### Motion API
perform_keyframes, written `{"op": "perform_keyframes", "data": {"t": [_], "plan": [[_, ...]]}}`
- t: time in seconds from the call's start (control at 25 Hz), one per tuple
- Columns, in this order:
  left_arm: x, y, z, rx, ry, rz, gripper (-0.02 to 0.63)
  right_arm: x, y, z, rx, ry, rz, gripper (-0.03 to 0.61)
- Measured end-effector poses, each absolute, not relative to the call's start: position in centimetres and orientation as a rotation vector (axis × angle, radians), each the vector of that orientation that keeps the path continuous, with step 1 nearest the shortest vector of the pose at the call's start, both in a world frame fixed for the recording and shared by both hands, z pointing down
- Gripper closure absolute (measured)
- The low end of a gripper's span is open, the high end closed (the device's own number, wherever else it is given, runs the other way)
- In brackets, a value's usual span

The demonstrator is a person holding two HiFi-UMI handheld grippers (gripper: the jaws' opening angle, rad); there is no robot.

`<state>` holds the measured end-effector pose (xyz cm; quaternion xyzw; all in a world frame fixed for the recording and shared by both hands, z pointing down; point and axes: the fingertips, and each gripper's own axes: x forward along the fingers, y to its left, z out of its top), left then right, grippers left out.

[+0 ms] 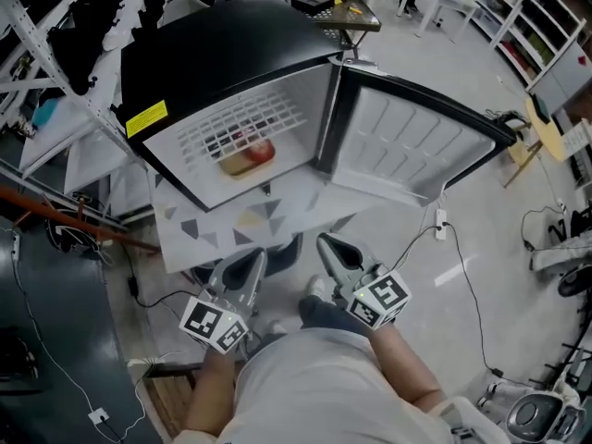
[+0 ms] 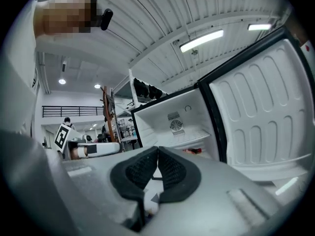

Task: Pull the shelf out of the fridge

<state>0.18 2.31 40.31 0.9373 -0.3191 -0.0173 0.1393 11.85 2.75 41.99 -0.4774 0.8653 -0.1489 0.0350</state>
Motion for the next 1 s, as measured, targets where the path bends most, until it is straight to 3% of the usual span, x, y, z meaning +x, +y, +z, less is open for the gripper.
{"op": "perform_keyframes", "data": {"t": [0.48, 1.0], "plan": [[2.9, -2.9, 40.4, 2.527, -1.177, -0.120, 0.607, 15.4, -3.6, 42.8, -1.216, 2.714, -0.577, 0.575], [0.0, -6.6, 42.9, 2.217, -1.256, -0.373, 0.607, 14.2, -8.3, 44.4, -1.039, 2.703, -0.774, 0.575]]}}
